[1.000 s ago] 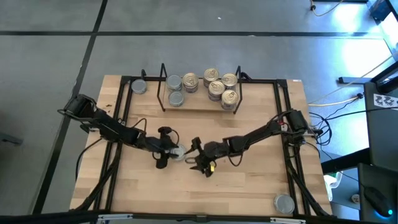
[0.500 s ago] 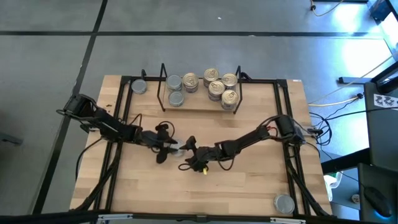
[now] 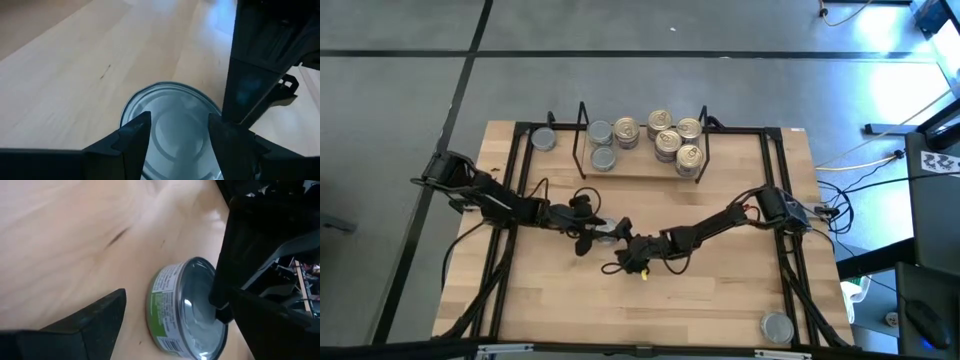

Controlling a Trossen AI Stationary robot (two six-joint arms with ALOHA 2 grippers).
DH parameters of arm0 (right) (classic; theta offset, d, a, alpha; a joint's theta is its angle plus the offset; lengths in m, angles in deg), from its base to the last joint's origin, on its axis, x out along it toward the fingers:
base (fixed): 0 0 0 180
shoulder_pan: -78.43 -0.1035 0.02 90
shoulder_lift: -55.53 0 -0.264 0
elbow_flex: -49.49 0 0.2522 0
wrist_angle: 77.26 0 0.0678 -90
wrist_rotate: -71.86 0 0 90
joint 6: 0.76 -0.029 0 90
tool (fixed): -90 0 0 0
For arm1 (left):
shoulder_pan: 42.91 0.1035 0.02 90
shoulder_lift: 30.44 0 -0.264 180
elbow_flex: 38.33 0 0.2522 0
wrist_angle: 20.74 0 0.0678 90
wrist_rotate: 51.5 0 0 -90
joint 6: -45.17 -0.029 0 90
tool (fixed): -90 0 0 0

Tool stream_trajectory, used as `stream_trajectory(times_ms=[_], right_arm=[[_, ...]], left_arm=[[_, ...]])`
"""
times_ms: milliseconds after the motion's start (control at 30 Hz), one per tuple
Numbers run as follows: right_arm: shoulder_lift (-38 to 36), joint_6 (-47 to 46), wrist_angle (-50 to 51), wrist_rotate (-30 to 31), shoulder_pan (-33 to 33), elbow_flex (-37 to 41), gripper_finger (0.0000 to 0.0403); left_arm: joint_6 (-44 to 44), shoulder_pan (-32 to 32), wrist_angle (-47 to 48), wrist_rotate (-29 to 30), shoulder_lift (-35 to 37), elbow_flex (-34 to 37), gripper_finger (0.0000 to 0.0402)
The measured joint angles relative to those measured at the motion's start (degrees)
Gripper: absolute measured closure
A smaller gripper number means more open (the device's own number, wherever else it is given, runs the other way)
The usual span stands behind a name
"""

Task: Stack canned seafood by type on shelf
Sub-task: Stack the green tuna can on top of the other green tuna can on the shelf

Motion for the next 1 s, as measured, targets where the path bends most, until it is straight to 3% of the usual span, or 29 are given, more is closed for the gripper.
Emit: stream_trajectory(times_ms=[267, 700, 867, 1000], right_arm=[[-0.4, -4.5, 1.5, 2.4, -0.8, 0.0, 0.0052], [-0.6, -12.5, 2.4, 1.5, -0.7, 0.1, 0.0052], [-0.6, -13.3, 1.9, -1.1, -0.7, 0.1, 0.0052], [-0.3, -11.8, -0.2, -0.9, -0.3, 0.1, 0.0052]], left_arm=[[-5.2, -1.4, 2.6, -1.3, 2.2, -1.1, 0.0202], [-17.8, -3.8, 25.3, -2.0, 9.8, -5.9, 0.0202], [-20.0, -3.6, 22.3, -1.9, 9.9, -3.4, 0.0202], [-18.2, -2.9, 14.0, -1.8, 9.8, 1.1, 0.0202]])
